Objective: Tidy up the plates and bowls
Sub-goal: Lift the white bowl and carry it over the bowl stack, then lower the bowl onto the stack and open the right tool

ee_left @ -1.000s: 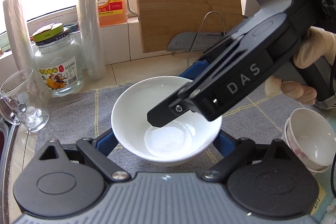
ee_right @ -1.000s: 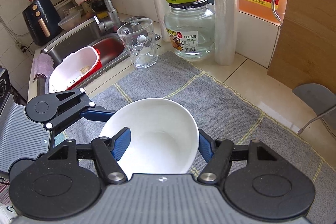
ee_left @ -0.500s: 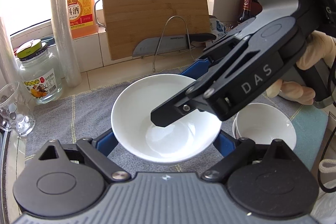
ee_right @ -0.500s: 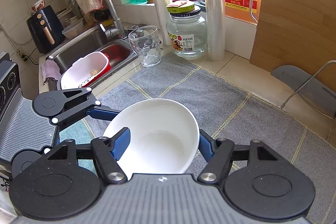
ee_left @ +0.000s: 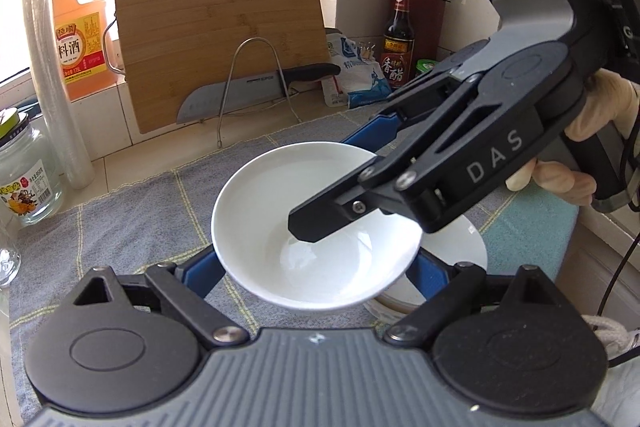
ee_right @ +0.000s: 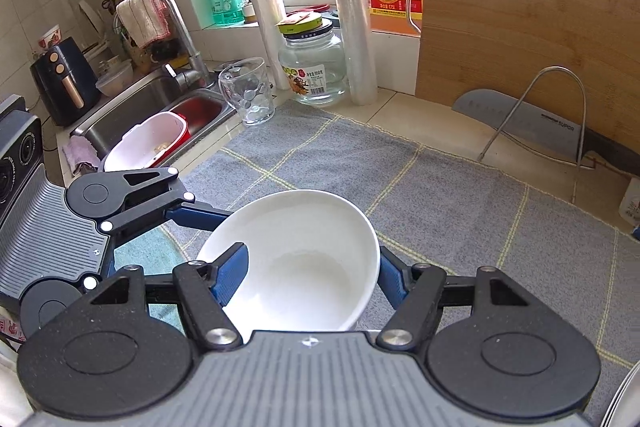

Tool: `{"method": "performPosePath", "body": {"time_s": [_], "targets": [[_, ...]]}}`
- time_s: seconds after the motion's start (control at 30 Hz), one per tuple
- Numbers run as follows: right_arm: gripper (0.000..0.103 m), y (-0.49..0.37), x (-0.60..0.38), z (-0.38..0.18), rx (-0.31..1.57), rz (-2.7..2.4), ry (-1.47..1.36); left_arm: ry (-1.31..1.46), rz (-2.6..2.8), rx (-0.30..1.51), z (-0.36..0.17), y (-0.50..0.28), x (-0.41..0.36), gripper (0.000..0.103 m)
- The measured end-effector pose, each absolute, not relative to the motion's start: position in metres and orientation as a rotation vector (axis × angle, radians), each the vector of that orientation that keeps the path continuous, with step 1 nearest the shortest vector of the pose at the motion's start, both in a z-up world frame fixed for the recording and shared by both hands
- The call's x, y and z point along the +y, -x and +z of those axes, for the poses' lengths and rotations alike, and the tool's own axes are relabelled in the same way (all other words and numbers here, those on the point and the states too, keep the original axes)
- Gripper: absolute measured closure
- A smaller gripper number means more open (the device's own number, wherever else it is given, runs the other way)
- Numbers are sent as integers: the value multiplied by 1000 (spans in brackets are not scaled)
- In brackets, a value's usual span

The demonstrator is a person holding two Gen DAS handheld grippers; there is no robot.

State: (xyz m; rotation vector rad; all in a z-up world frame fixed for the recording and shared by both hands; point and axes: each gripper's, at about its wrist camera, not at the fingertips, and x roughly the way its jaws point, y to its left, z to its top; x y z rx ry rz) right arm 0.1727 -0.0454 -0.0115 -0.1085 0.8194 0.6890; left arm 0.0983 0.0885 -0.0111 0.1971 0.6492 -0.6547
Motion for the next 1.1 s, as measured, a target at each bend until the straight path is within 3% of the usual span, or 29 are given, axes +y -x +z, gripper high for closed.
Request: {"method": "performPosePath", "body": {"time_s": [1.1], "targets": [[29, -135, -105, -38, 855, 517, 60, -242, -822, 708, -33, -97, 37, 8]]}}
